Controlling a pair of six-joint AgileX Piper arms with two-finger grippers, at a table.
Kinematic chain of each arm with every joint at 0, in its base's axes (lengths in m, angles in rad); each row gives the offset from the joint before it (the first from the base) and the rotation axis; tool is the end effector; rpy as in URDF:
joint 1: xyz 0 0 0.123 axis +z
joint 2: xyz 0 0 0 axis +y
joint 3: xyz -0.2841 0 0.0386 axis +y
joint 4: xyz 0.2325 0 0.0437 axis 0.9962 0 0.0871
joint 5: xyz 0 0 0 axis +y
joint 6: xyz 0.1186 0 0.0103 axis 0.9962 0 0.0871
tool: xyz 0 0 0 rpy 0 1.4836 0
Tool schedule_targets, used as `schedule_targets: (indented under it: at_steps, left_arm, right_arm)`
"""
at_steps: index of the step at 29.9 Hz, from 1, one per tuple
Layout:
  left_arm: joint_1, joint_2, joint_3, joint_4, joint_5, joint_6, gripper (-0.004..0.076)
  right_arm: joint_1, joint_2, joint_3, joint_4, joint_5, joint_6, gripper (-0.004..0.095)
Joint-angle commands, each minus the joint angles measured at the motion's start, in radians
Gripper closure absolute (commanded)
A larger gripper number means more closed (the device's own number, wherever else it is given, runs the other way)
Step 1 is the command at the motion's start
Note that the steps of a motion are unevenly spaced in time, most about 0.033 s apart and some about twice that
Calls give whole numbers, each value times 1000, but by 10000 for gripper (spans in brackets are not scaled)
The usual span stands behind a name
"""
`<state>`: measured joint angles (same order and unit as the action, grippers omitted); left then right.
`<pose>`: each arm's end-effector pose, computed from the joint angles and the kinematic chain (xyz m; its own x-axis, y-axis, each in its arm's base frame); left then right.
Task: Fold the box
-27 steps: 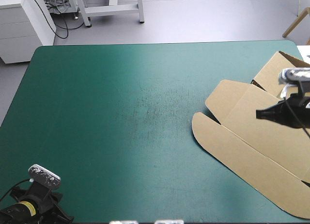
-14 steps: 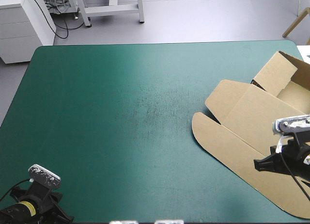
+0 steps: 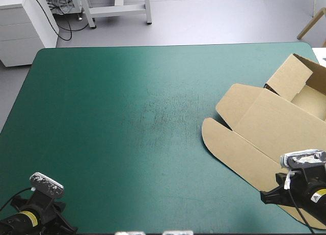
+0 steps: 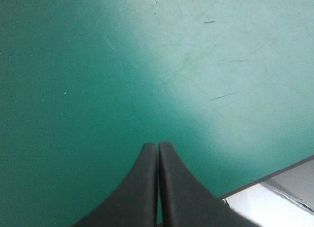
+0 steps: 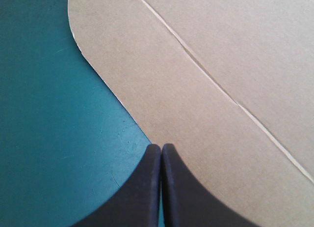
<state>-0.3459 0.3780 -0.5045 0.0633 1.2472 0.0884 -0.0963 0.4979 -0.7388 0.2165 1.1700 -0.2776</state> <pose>0.0364 -0.0055 0.2343 -0.7696 0.3923 -0.5037 0.3952 0.9124 0.1067 0.0646 0.0174 0.3041 -0.7159 -0.1188 -0.6880 -0.1780 0.9839 0.0154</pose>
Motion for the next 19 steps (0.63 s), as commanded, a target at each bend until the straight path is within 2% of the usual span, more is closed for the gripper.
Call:
schedule_targets:
  at_steps: [1, 19]
  left_arm:
    - [-3, 10, -27, -1, -17, -8, 734]
    - [-3, 10, -27, -1, -17, -8, 734]
  right_arm:
    - [3, -26, 13, 30, -88, -17, 927]
    - [3, -54, 149, 49, -161, -30, 927]
